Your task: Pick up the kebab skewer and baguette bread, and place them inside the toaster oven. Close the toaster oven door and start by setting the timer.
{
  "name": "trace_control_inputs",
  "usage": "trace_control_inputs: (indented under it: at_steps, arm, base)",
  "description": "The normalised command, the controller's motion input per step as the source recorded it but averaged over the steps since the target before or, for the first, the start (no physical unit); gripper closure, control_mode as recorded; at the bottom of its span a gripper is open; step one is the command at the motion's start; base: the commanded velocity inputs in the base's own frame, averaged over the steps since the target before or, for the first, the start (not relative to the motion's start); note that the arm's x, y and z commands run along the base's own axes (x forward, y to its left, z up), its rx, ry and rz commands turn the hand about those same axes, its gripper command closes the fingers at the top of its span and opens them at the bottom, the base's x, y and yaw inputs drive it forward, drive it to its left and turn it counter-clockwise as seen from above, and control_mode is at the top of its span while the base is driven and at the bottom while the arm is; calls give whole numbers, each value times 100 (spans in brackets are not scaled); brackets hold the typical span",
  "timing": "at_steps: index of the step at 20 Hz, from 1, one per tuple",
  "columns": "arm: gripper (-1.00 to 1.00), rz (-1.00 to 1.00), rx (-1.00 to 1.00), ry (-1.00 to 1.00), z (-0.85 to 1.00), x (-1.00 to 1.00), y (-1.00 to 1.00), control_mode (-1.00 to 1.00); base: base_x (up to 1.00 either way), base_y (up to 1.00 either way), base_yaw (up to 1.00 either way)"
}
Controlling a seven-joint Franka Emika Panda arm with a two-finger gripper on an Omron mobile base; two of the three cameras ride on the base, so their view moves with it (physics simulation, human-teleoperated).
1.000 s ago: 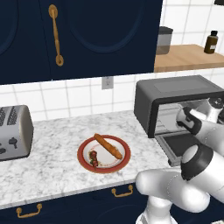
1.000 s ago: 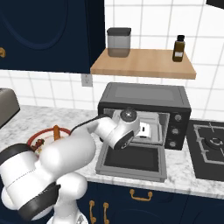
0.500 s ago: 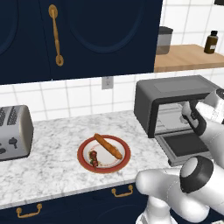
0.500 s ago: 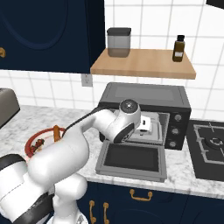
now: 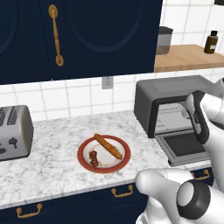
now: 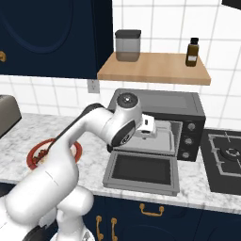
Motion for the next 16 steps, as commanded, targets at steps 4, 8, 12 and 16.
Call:
trace_control_inputs:
  at_steps: [4, 8, 12, 16]
  arm:
    - [-100, 0, 0, 6, 18, -47, 82, -100]
    - [-100, 0, 0, 2, 0, -41, 94, -100]
    - [-100, 0, 0, 5, 0, -19, 100, -100]
    - [-100, 3, 0, 7, -3, -3, 91, -100]
  base:
    - [0, 0, 0]
    - [0, 0, 0]
    - [0, 0, 0]
    - [0, 0, 0]
